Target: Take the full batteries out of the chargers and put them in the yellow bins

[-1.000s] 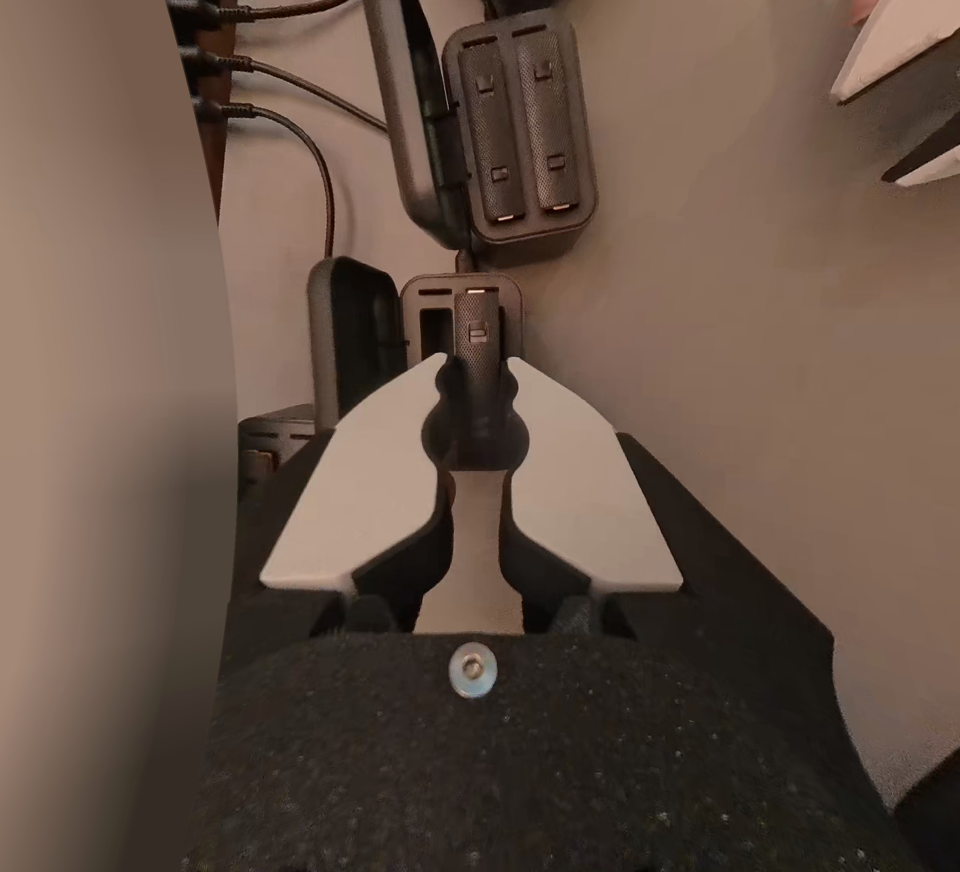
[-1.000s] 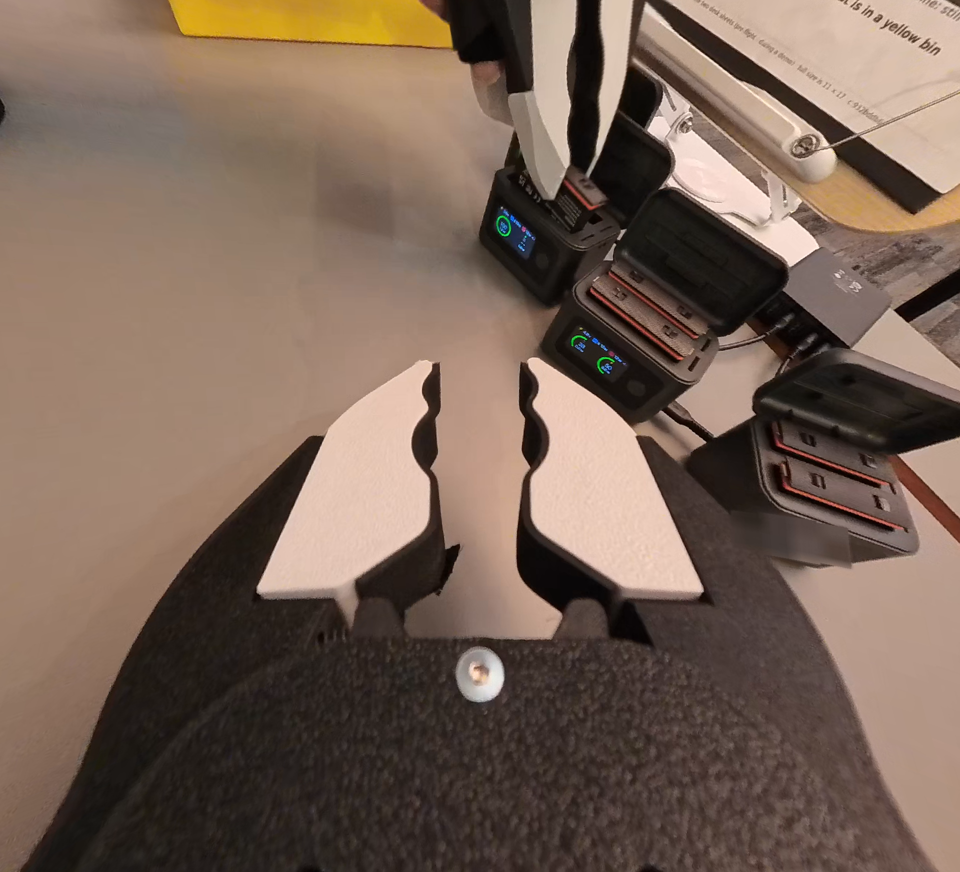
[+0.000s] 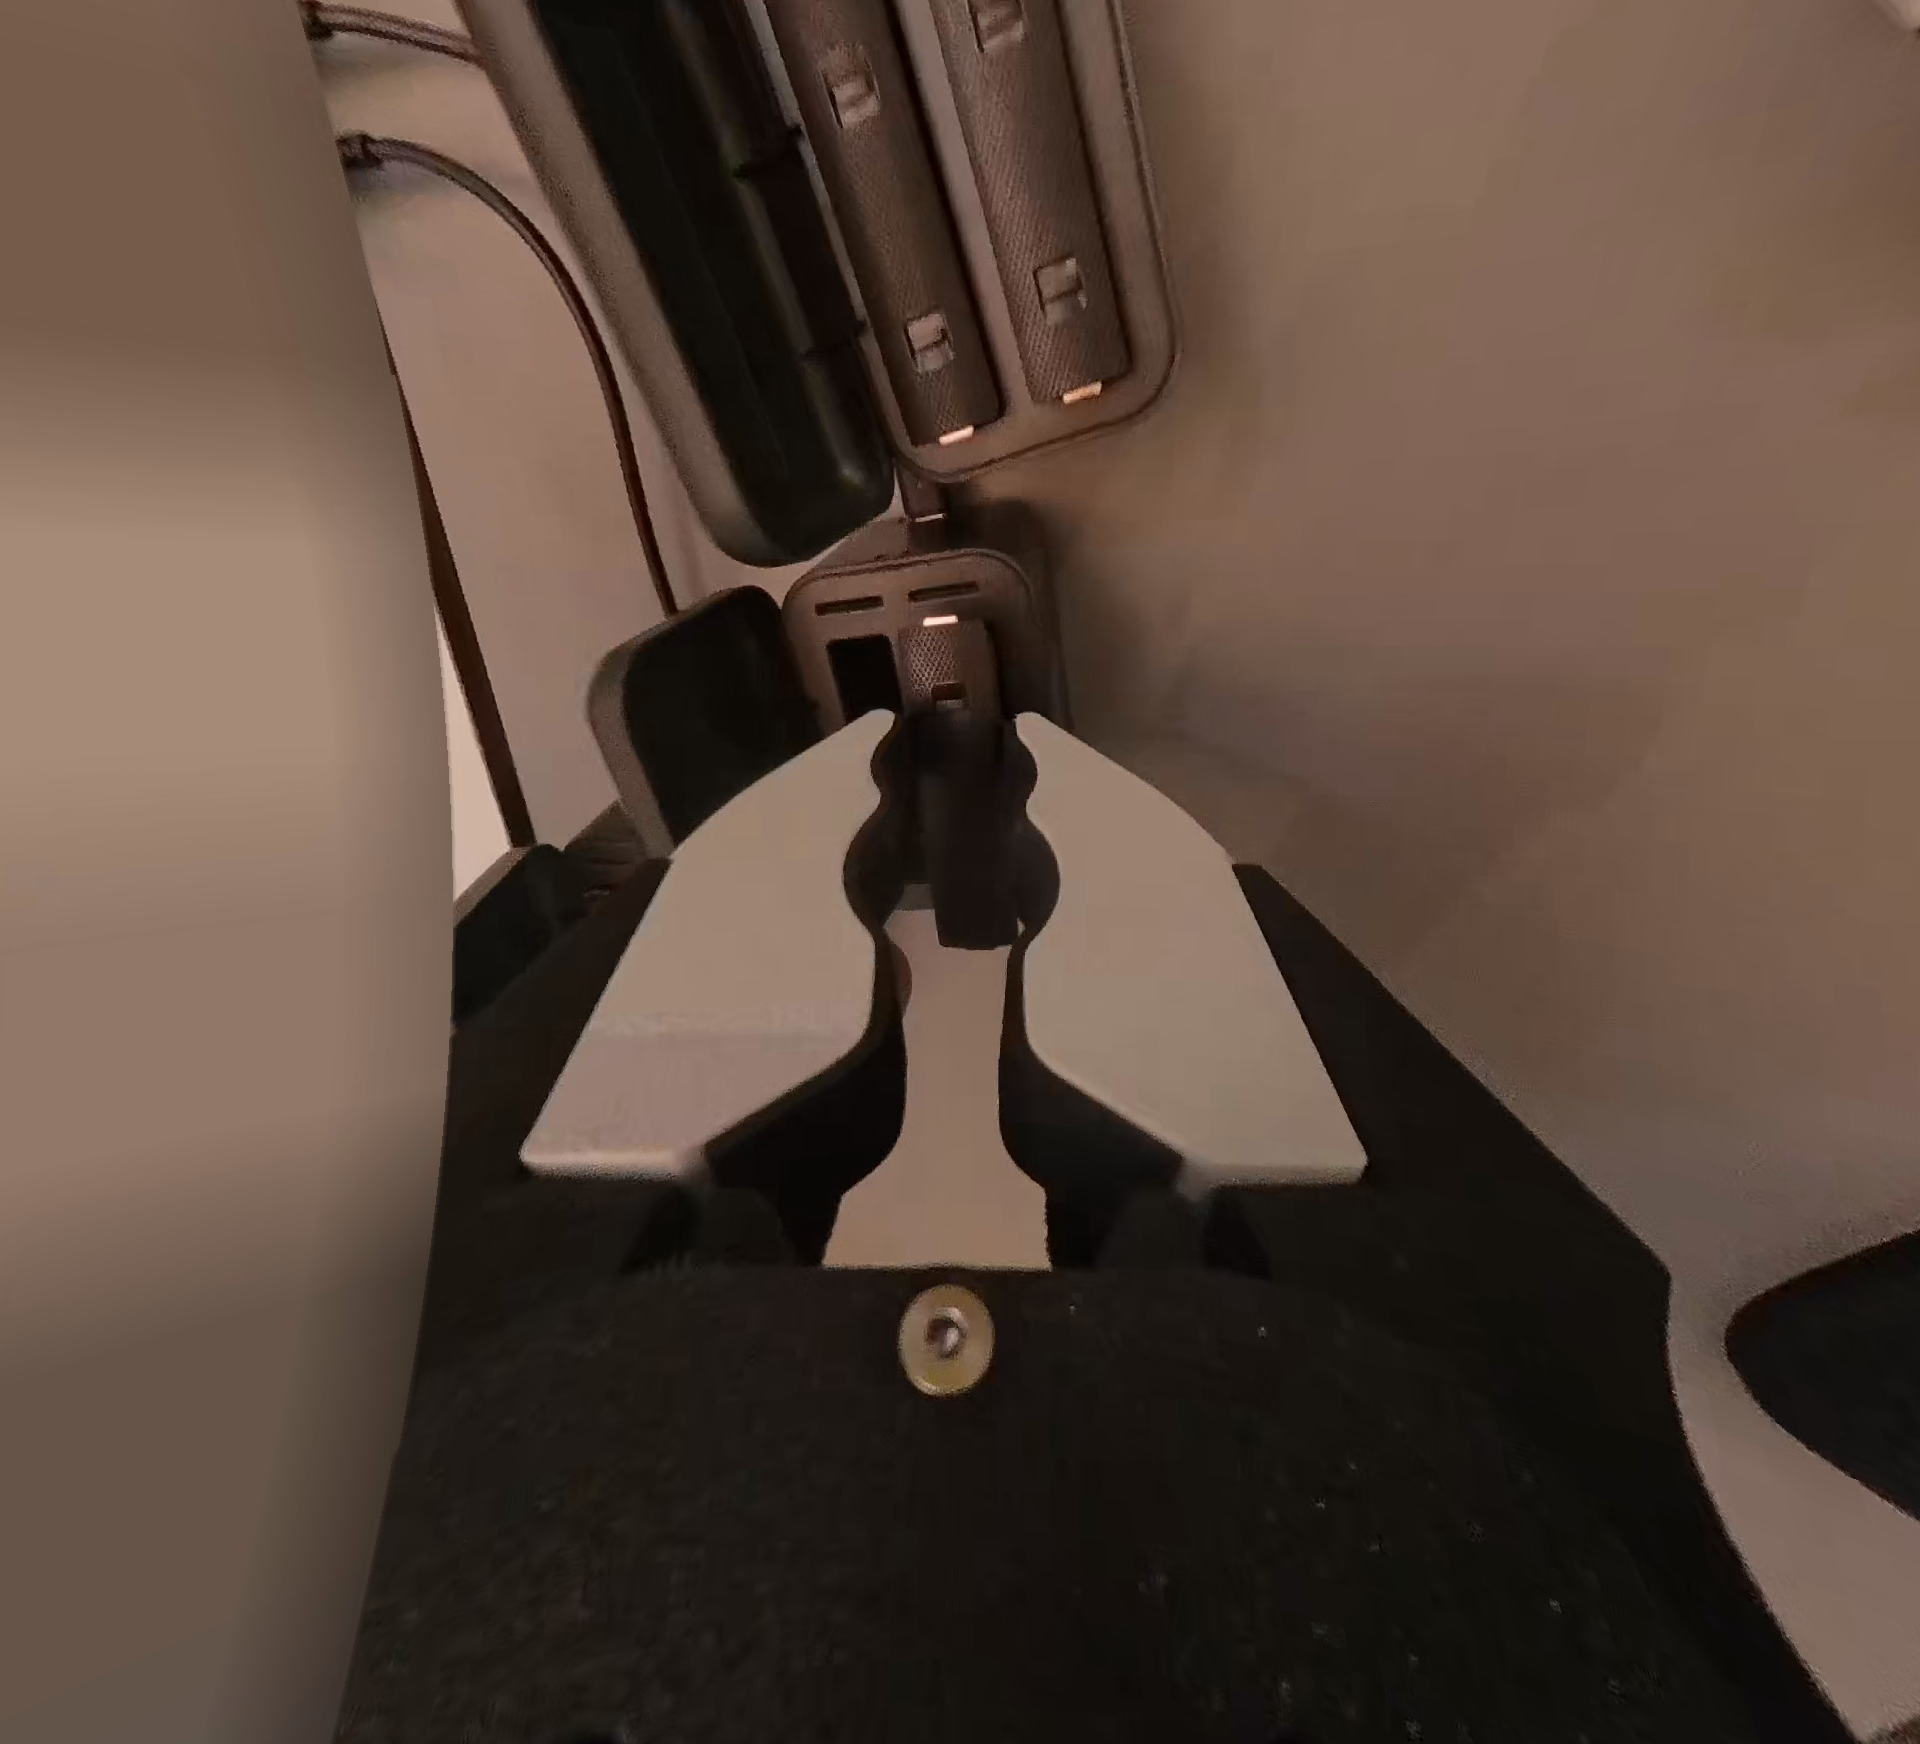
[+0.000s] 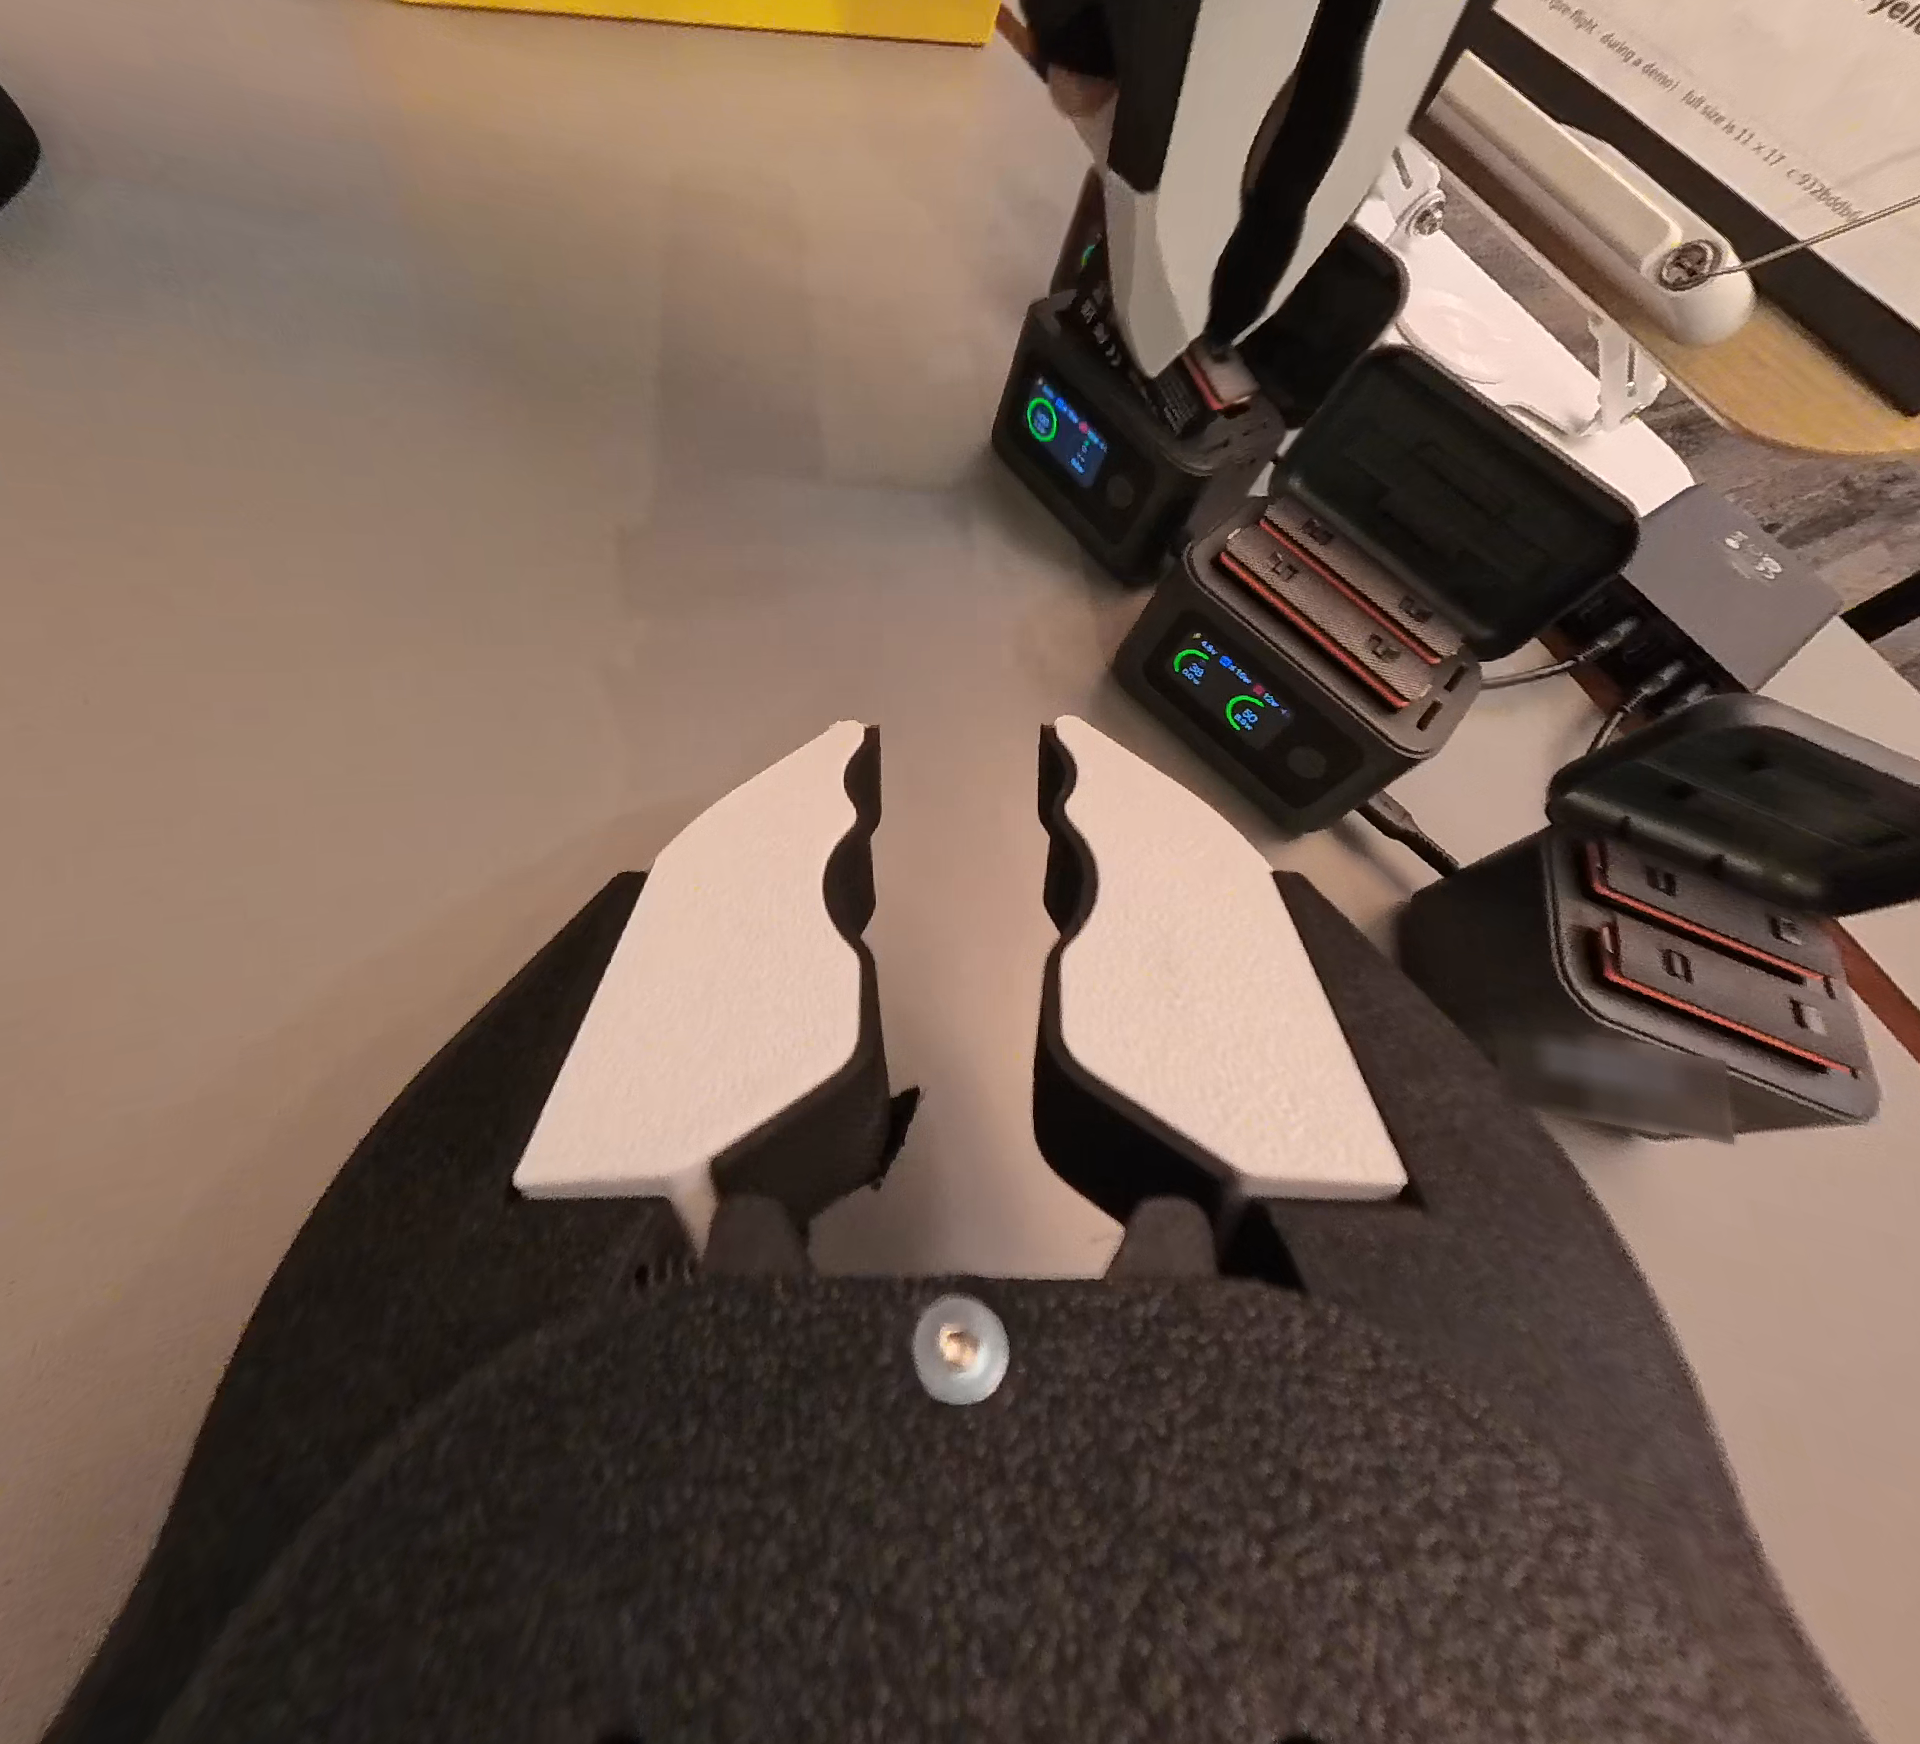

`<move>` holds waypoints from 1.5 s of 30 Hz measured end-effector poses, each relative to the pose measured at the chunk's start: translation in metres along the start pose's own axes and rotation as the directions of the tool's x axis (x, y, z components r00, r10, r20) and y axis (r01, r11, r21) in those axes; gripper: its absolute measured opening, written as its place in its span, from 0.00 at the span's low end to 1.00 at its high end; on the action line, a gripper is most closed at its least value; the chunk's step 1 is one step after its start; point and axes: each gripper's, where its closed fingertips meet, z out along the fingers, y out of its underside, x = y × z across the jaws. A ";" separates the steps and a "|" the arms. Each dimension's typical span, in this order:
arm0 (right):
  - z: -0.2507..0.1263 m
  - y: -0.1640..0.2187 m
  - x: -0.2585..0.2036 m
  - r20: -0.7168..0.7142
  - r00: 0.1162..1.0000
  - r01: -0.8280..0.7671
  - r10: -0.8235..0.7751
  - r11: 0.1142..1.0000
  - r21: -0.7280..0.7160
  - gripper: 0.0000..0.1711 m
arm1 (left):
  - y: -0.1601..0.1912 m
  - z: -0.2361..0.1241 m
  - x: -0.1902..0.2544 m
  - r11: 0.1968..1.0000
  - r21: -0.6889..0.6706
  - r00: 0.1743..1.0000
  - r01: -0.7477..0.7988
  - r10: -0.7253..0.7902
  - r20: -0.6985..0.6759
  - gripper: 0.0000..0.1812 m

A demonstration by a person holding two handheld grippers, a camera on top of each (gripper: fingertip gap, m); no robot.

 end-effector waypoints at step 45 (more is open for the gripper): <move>0.001 0.001 -0.004 0.025 1.000 0.013 -0.013 1.000 -0.016 0.17 | 0.003 0.002 -0.005 0.963 0.255 0.995 0.088 -0.097 0.026 0.01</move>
